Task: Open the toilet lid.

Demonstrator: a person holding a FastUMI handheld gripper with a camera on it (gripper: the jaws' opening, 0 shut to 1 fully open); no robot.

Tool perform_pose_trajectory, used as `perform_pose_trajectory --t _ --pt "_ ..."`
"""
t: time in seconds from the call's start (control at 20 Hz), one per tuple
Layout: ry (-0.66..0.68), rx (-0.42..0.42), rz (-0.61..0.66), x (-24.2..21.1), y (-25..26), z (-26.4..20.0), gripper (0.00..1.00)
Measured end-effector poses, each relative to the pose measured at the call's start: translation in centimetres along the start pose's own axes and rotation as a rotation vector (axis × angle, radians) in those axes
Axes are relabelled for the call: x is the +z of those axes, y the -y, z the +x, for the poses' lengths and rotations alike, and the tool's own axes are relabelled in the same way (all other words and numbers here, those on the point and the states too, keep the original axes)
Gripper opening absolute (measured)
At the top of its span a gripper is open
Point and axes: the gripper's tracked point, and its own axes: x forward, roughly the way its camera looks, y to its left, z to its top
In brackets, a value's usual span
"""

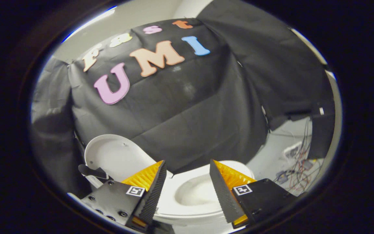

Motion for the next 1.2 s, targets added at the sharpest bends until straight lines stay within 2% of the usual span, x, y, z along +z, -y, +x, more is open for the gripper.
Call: perform_pose_trajectory --t 0.15,0.35,0.5,0.6,0.7,0.75,0.85,0.95,1.2 --pt "-0.071 -0.099 0.135 -4.2 2.5 0.8 0.84" --pt "-0.126 -0.252 0.218 -7.8 6.3 0.5 0.83" --pt "-0.217 -0.385 0.273 -11.2 9.4 0.2 0.64" --pt "-0.250 -0.385 0.306 -12.2 9.8 0.0 0.51" --pt "-0.260 -0.376 0.351 -13.3 9.4 0.4 0.51" --pt "-0.289 -0.363 0.372 -12.4 9.3 -0.4 0.36" --pt "-0.321 -0.393 0.356 -14.3 9.8 0.3 0.08" --pt "-0.307 -0.366 0.346 -13.5 9.1 0.6 0.08" --pt "-0.275 -0.343 0.213 -10.3 7.5 0.7 0.08"
